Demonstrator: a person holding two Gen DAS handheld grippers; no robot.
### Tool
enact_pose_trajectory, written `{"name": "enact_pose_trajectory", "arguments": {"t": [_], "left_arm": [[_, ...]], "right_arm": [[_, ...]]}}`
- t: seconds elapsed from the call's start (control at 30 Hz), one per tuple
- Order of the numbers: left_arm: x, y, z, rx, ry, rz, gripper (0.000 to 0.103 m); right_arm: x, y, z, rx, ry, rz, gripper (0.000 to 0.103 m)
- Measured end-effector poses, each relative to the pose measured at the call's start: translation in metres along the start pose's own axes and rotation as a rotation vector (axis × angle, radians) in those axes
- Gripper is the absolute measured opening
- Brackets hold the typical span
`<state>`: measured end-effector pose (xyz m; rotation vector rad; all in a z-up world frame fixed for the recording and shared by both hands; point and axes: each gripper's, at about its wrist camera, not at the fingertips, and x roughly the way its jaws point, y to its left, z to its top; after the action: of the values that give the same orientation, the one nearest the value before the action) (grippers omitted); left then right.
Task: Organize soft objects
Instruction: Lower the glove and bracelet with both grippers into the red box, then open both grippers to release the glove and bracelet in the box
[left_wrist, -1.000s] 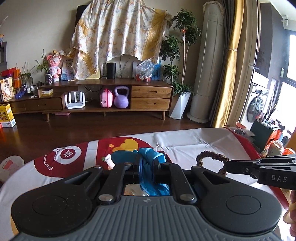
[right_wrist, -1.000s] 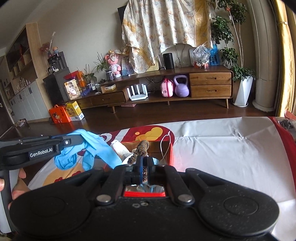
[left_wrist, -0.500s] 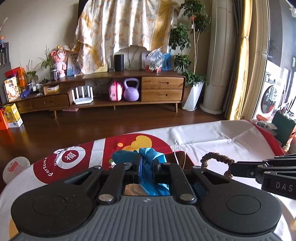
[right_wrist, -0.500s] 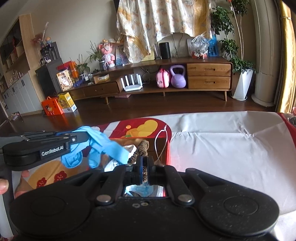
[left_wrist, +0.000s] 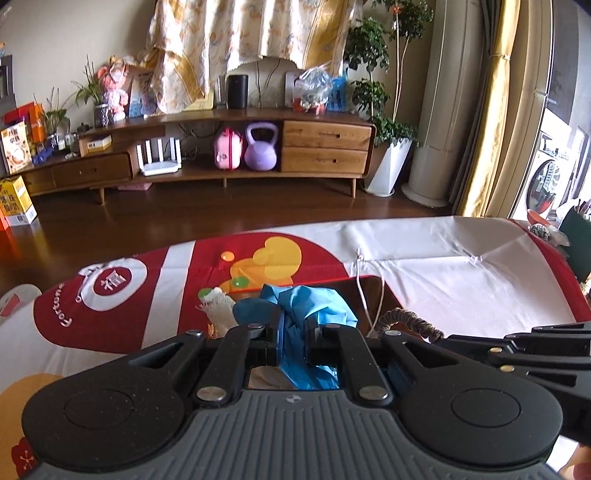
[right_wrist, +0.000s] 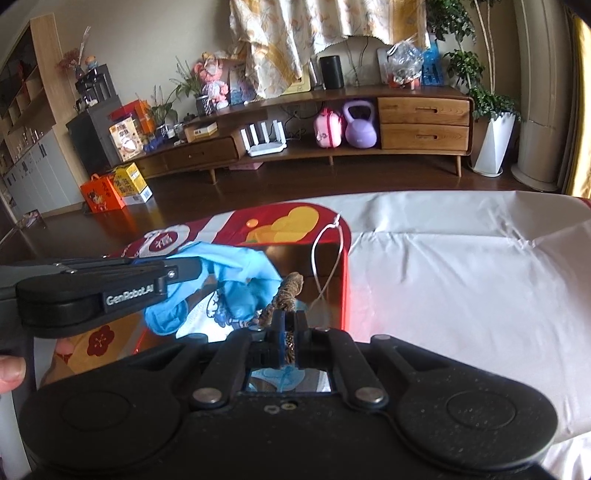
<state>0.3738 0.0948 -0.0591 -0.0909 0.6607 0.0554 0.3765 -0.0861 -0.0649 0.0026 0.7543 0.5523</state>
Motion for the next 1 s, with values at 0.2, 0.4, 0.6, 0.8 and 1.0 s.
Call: {"name": "enact_pose_trajectory", "arguments": {"t": [0.2, 0.4, 0.6, 0.8, 1.0], "left_arm": [[0.013, 0.002, -0.009, 0.002, 0.039, 0.000, 0.010], [0.024, 0.002, -0.020, 0.013, 0.092, -0.010, 0.010], [0.029, 0.005, -0.026, 0.008, 0.129, 0.000, 0.010], [0.027, 0.008, -0.025, -0.003, 0.149, 0.009, 0.010], [0.017, 0.006, -0.026, -0.009, 0.142, 0.000, 0.011]], "right_arm": [[0.010, 0.003, -0.007, -0.016, 0.033, 0.003, 0.004], [0.013, 0.005, -0.009, -0.039, 0.041, -0.010, 0.005], [0.008, 0.007, -0.008, -0.068, 0.036, -0.017, 0.012], [0.003, 0.005, -0.007, -0.061, 0.040, 0.003, 0.018], [-0.004, 0.005, -0.005, -0.059, 0.039, 0.013, 0.021]]}}
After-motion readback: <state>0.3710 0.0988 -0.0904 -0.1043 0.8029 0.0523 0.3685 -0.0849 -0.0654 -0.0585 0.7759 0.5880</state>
